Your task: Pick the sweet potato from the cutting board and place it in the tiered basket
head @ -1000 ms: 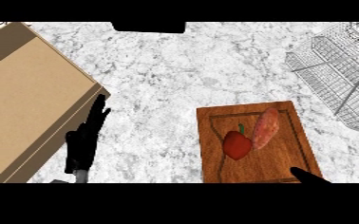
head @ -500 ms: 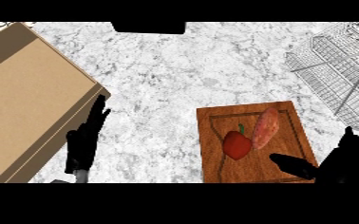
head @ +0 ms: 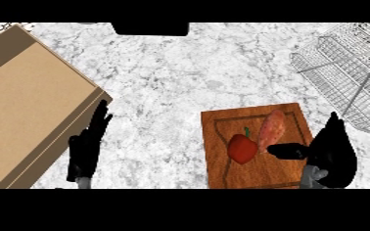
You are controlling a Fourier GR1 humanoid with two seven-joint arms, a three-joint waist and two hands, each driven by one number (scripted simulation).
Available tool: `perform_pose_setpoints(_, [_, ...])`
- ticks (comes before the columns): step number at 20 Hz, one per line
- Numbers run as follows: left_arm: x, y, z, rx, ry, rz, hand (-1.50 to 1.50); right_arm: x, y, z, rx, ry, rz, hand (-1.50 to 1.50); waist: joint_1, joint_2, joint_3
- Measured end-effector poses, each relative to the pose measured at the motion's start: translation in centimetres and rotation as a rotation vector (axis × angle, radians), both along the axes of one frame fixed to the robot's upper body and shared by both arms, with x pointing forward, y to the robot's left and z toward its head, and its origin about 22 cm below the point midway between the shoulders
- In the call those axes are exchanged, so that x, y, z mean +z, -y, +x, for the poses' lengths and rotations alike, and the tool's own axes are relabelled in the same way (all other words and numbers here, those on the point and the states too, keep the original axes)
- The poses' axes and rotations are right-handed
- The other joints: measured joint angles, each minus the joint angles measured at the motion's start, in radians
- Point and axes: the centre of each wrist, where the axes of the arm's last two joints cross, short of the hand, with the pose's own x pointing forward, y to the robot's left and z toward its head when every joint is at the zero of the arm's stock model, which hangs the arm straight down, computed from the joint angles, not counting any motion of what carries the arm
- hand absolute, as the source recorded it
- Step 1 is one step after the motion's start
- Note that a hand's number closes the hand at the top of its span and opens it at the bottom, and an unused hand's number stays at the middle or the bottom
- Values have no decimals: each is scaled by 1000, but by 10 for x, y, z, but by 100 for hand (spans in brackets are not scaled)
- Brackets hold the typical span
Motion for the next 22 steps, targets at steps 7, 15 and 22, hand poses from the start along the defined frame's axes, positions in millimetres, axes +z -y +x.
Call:
perform_pose_setpoints(7, [0,-3,-1,8,-1,-1,0,-6,6,23,16,-88,48,-150,-7,-3,0])
perform_pose_setpoints(15, [0,-1,-2,8,-4,1,0,-13,12,47,22,-171,110,-150,-9,-6,-1])
perform_pose_setpoints(22, [-4,-5,-4,16,2,2,0,-18,16,60,12,-213,156,-150,-15,-9,-1])
